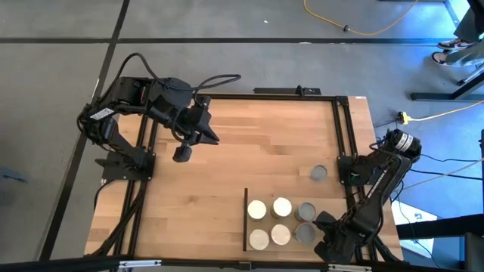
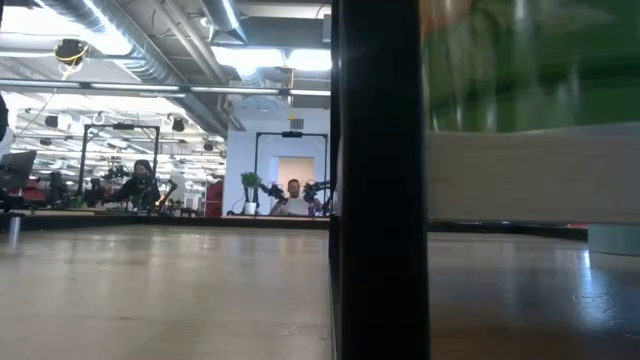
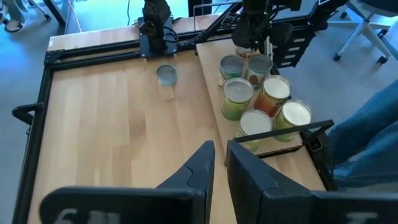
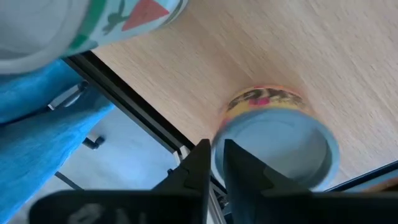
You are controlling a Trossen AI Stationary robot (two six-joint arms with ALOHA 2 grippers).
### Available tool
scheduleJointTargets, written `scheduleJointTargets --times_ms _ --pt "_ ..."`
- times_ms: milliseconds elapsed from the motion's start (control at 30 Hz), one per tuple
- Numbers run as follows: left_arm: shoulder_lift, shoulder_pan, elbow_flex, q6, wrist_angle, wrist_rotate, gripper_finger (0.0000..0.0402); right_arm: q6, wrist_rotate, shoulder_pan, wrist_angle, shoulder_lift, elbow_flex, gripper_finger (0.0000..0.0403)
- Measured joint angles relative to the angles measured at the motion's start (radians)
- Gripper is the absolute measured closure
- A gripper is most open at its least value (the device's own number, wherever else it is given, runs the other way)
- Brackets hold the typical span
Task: Pick and place cans onto a shelf
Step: Put the canned orange on the shelf, then put the canned tuna on the shelf
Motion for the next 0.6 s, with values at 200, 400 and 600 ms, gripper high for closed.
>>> scheduleJointTargets --times_ms 200,400,600 --pt "0.0 0.0 0.0 0.0 0.0 0.0 0.0365 0.002 0.0 -0.001 0.001 0.0 0.0 0.0353" --pt "0.0 0.0 0.0 0.001 0.0 0.0 0.0365 -0.082 -0.002 -0.037 -0.016 -0.001 0.037 0.0351" --pt "0.0 0.0 0.0 0.001 0.0 0.0 0.0365 -0.137 0.047 -0.067 -0.301 -0.004 0.202 0.035"
